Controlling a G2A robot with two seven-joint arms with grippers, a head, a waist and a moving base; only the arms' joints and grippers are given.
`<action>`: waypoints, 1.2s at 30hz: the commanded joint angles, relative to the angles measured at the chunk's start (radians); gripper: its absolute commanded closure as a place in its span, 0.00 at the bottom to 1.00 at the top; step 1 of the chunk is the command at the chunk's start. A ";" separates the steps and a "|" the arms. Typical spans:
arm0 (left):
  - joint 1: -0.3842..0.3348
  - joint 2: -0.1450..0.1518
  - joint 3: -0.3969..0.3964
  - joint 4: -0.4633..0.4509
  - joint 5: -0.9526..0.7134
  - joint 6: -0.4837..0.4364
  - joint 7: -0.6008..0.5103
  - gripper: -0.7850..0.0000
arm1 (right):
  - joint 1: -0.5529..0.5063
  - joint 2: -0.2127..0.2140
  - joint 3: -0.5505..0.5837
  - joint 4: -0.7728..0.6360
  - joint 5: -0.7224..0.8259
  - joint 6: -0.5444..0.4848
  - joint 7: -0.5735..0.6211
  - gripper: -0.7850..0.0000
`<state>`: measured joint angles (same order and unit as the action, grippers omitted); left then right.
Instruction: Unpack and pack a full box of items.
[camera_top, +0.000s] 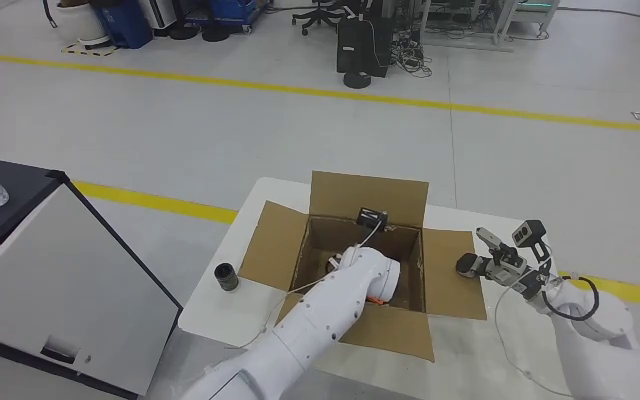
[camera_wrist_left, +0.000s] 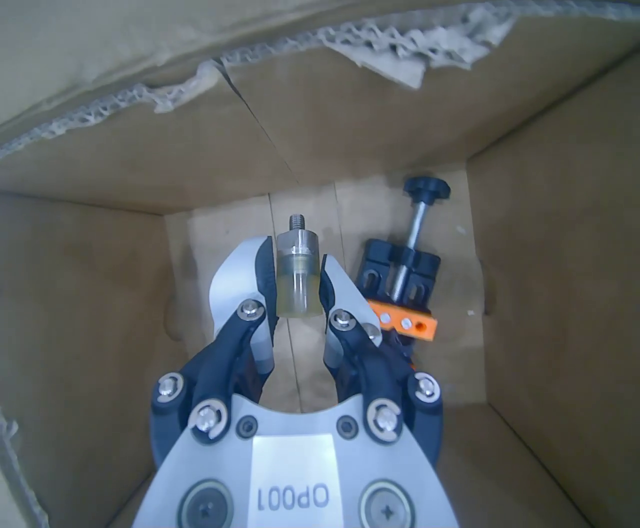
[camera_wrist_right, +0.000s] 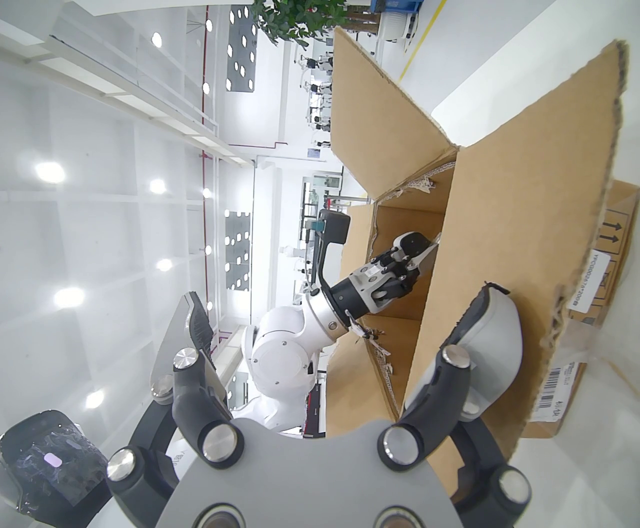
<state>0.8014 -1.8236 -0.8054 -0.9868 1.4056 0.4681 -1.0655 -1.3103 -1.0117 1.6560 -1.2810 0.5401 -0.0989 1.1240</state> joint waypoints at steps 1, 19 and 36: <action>0.023 0.011 -0.011 -0.080 0.042 -0.010 -0.079 1.00 | 0.000 0.000 0.000 0.000 0.000 0.000 0.000 0.00; 0.231 0.072 -0.104 -0.550 0.250 -0.203 -0.429 1.00 | 0.000 0.000 0.000 0.000 0.000 0.000 0.000 0.00; 0.253 0.074 -0.107 -0.586 0.263 -0.220 -0.401 1.00 | 0.000 0.000 0.000 0.000 0.000 0.000 0.000 0.00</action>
<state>1.0544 -1.7492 -0.9121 -1.5723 1.6687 0.2485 -1.4667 -1.3103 -1.0117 1.6559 -1.2810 0.5401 -0.0989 1.1240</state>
